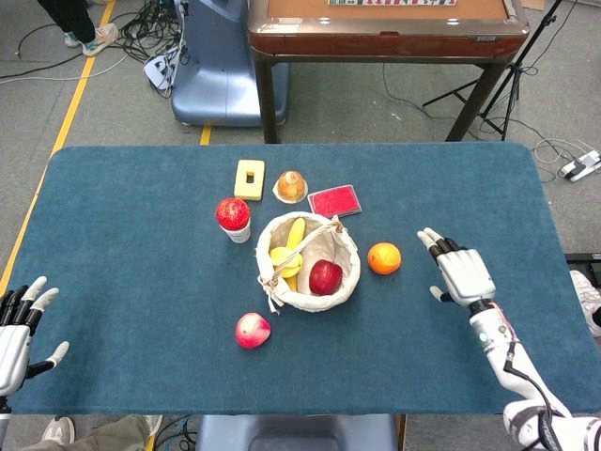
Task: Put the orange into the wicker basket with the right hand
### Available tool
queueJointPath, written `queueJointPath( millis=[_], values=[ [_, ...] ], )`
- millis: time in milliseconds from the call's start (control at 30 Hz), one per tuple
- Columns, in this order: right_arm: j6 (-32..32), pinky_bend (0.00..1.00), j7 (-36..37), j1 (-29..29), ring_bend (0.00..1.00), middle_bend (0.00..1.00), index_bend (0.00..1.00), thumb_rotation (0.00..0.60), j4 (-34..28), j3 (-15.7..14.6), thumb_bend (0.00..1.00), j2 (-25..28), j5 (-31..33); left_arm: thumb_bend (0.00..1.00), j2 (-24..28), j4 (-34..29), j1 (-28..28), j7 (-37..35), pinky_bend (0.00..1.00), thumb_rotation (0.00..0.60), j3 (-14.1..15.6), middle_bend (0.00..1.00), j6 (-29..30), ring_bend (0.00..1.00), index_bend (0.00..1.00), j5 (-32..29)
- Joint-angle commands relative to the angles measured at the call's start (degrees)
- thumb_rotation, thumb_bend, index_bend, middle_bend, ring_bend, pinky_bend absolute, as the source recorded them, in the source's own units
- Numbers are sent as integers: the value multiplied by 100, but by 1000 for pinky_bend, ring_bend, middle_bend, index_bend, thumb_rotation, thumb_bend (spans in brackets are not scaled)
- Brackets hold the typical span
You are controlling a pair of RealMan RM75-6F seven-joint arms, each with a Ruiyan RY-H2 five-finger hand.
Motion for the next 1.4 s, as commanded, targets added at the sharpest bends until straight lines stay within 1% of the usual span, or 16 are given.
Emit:
queueJointPath(
  millis=[33,200,467,700,800,967,1033,1133,1200,1400],
  values=[
    [-298,451,-48,302,169,119,37,600,434,93,189,-395,243,260,9,0,1,4,0,600,-1,0,-16,0,174,-23],
    [-528,451,-87,616,170,131,37,600,969,80,188,-820,400,260,15,5,12,12,0,600,-2,0,-15,0,174,-46],
    [-778,451,-73,981,170,145,39,600,1524,69,189,-1280,579,260,10,7,24,31,0,600,-3,0,-18,0,174,-74],
    [-924,451,-7,1202,185,171,86,600,1920,45,189,-1577,687,260,11,23,31,29,0,600,-7,0,-27,0,174,-105],
    [-974,451,13,1283,206,204,131,600,2089,33,203,-1706,734,260,5,36,31,26,0,600,-7,0,-42,0,174,-119],
    [-929,452,113,1325,292,297,290,600,2211,-18,282,-1830,664,260,-2,54,25,7,0,600,-14,0,-56,0,174,-133],
    [-820,462,174,1287,343,342,364,600,2143,-57,305,-1791,552,260,0,69,33,-10,0,600,-15,0,-47,0,174,-136],
    [-585,483,354,1165,371,372,417,600,1849,-72,315,-1580,377,260,-6,100,35,-43,0,600,-12,0,-55,0,174,-139],
    [-416,484,490,1062,373,379,425,600,1577,-68,315,-1368,262,260,-14,117,32,-63,0,600,-7,0,-71,0,174,-140],
    [142,484,821,658,374,383,425,600,328,-108,316,-329,-146,260,-21,156,32,-139,0,600,-9,0,-46,0,174,-92]
  ],
)
